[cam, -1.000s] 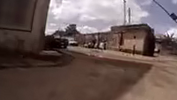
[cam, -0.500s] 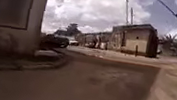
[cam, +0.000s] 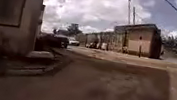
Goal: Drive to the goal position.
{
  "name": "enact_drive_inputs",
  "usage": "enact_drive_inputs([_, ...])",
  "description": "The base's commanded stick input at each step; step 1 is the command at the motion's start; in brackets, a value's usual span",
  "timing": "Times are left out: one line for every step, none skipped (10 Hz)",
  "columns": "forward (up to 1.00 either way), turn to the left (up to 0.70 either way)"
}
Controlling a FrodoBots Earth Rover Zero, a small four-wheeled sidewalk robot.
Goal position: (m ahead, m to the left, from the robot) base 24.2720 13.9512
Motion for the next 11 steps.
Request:
enact_drive_inputs([0.85, 0.00])
enact_drive_inputs([0.85, 0.00])
enact_drive_inputs([0.85, 0.00])
enact_drive_inputs([0.85, 0.00])
enact_drive_inputs([0.85, 0.00])
enact_drive_inputs([0.85, 0.00])
enact_drive_inputs([0.85, 0.00])
enact_drive_inputs([0.85, 0.00])
enact_drive_inputs([0.85, 0.00])
enact_drive_inputs([0.85, 0.00])
enact_drive_inputs([0.85, 0.00])
